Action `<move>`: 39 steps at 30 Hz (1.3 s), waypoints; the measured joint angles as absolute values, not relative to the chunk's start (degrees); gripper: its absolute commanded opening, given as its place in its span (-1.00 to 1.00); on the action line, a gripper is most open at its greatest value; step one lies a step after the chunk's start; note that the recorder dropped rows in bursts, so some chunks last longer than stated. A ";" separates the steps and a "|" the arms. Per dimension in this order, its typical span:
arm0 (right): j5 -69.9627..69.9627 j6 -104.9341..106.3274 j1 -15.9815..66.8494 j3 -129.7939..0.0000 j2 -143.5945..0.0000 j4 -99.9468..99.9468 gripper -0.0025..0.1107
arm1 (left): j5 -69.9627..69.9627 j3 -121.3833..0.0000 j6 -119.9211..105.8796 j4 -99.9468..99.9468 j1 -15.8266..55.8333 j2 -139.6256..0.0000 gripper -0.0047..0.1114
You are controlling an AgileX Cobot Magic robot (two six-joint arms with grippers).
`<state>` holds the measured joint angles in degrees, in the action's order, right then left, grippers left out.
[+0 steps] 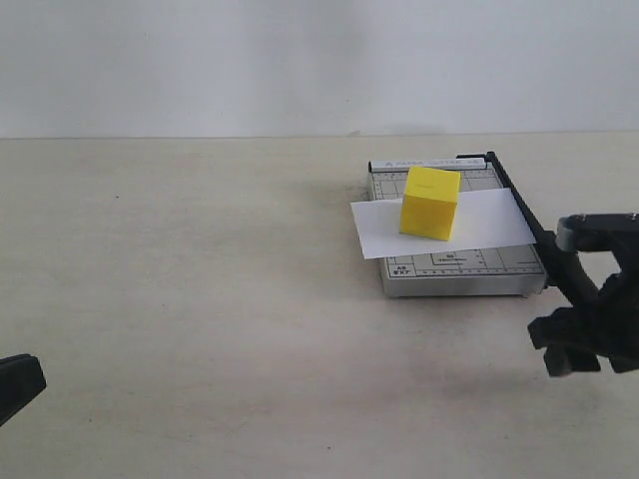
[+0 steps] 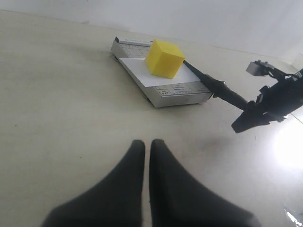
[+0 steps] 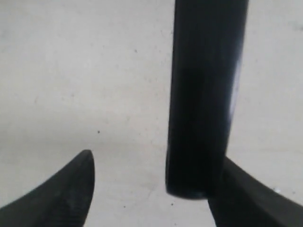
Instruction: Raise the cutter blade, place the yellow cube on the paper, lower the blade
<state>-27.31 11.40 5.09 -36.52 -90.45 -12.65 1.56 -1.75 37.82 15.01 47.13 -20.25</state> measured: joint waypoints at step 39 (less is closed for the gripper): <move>-2.13 0.46 5.09 -8.33 -14.63 -22.02 -0.96 | 1.56 -1.72 37.82 15.01 46.69 -20.25 -0.84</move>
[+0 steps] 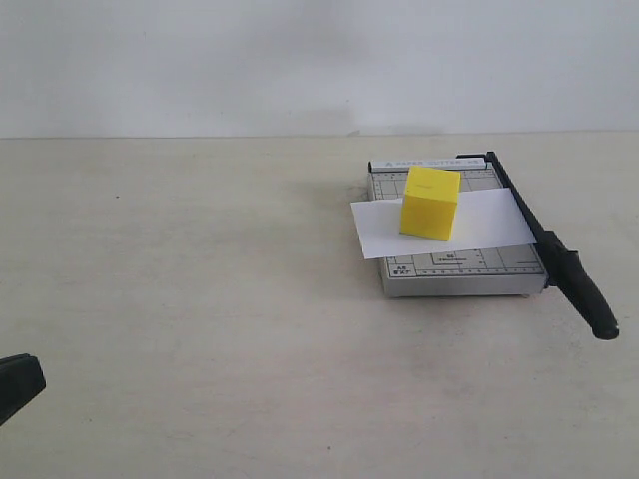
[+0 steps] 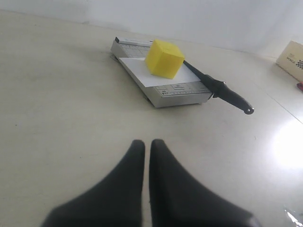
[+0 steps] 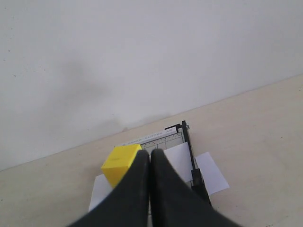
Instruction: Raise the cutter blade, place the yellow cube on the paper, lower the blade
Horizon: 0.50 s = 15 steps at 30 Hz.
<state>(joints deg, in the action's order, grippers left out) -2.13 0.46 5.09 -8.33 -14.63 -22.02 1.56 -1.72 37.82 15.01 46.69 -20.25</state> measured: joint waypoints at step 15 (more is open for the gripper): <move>-1.34 0.33 5.09 -0.28 -0.50 -6.13 -0.96 | 4.01 -0.18 37.82 14.79 24.26 -1.52 -0.84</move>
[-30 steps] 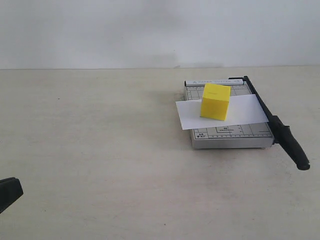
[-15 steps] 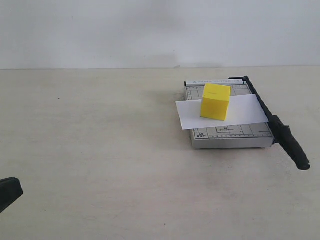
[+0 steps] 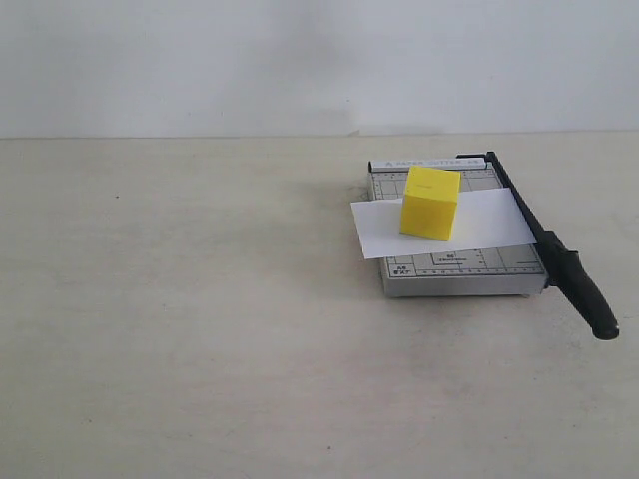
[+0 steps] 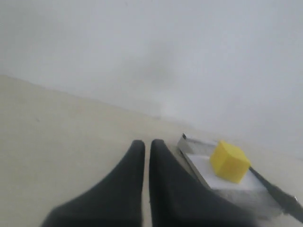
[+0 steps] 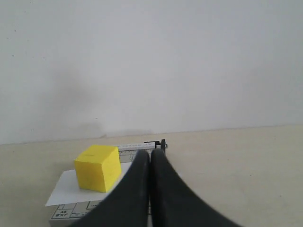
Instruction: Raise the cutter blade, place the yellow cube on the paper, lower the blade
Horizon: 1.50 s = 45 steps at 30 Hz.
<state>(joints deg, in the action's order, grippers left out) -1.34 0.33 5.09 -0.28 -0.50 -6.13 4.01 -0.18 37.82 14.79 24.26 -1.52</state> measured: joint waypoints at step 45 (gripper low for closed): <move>-1.80 0.33 -4.49 -0.28 -0.41 -4.16 -0.96 | 21.89 -0.02 24.36 15.89 -2.06 -0.20 -0.84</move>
